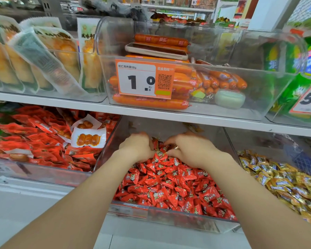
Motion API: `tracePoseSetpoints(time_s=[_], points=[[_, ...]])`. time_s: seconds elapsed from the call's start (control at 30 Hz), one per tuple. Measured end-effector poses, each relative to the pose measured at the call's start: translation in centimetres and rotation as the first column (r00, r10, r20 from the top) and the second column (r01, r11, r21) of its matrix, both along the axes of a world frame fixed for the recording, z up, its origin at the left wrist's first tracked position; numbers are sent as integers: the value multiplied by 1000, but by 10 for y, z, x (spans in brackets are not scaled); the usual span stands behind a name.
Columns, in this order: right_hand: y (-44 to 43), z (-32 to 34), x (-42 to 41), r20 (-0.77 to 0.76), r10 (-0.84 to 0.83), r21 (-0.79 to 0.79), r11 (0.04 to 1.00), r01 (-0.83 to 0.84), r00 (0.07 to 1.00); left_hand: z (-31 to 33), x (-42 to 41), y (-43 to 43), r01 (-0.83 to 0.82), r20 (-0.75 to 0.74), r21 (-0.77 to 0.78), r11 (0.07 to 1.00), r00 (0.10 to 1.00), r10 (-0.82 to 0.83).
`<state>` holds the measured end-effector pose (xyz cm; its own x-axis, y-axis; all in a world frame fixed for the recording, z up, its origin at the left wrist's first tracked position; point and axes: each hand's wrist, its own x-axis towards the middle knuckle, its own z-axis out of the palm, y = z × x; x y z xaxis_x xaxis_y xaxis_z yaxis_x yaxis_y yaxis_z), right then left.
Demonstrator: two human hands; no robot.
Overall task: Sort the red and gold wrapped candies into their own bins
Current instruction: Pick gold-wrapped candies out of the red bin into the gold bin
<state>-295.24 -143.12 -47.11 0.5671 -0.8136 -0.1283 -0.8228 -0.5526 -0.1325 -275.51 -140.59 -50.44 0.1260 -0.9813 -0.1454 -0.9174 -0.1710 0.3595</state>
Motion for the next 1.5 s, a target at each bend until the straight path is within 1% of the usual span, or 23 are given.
tracePoseSetpoints(time_s=[0.1,0.2,0.37,0.43,0.5,0.6,0.7,0.77,0.83,0.9,0.97,1.0,1.03,1.07,1.1,1.13,1.17,1.2,1.27,1.3,1.33,1.43,1.5], points=[[-7,3,6,-135,37,113,993,-21,990,1,2,0,38,-38,3,999,999,-38],[-11,5,7,-194,56,154,988,-26,979,5,2,4,48,-44,-30,998,998,-50],[-13,-8,7,-196,38,20,999,-34,980,13,-6,13,-76,-170,-191,979,984,43],[-13,-10,3,-147,36,-2,999,-36,989,18,-7,14,-110,-207,-227,968,976,62],[-10,-7,-5,-40,32,3,999,-32,999,22,-8,15,-116,-215,-257,959,975,60],[2,6,-22,246,-39,38,999,30,969,27,-13,24,-94,-243,-276,957,970,25],[22,20,-40,425,-108,56,994,93,899,33,-22,41,-83,-325,-264,961,946,-8],[41,26,-55,538,-172,166,981,96,825,38,-32,55,-53,-387,-257,965,921,-52],[62,35,-73,668,-349,390,916,91,657,42,-42,70,-51,-500,-255,966,862,-87],[79,44,-96,699,-504,549,833,71,508,44,-52,82,-68,-626,-248,966,772,-106],[89,46,-123,698,-593,621,780,73,400,46,-68,95,-55,-681,-251,967,720,-136],[92,45,-139,701,-624,630,769,111,344,47,-78,101,-36,-696,-250,968,702,-154],[92,41,-157,716,-625,588,780,214,312,48,-91,107,-13,-702,-250,968,692,-171],[89,34,-177,732,-590,472,800,370,341,49,-106,113,15,-702,-254,967,685,-195],[84,23,-197,726,-537,283,803,524,431,50,-123,119,50,-707,-262,964,670,-227],[79,13,-218,681,-491,74,784,616,544,52,-141,123,85,-721,-265,960,644,-256],[75,3,-236,605,-476,-59,773,632,638,53,-160,125,119,-734,-267,956,618,-282],[71,-7,-251,504,-490,-89,790,607,712,54,-179,125,146,-740,-272,951,600,-304],[68,-23,-277,267,-526,-21,835,550,808,55,-218,117,178,-702,-304,936,622,-346],[68,-28,-287,204,-532,19,842,539,822,55,-237,109,191,-640,-333,923,673,-370],[70,-29,-294,204,-522,50,850,524,828,53,-254,100,200,-563,-366,909,730,-387],[77,-21,-306,414,-446,35,879,476,794,37,-297,68,199,-379,-399,895,853,-359],[80,-14,-312,524,-421,-10,866,499,741,20,-314,49,284,-293,-268,921,886,-358]])
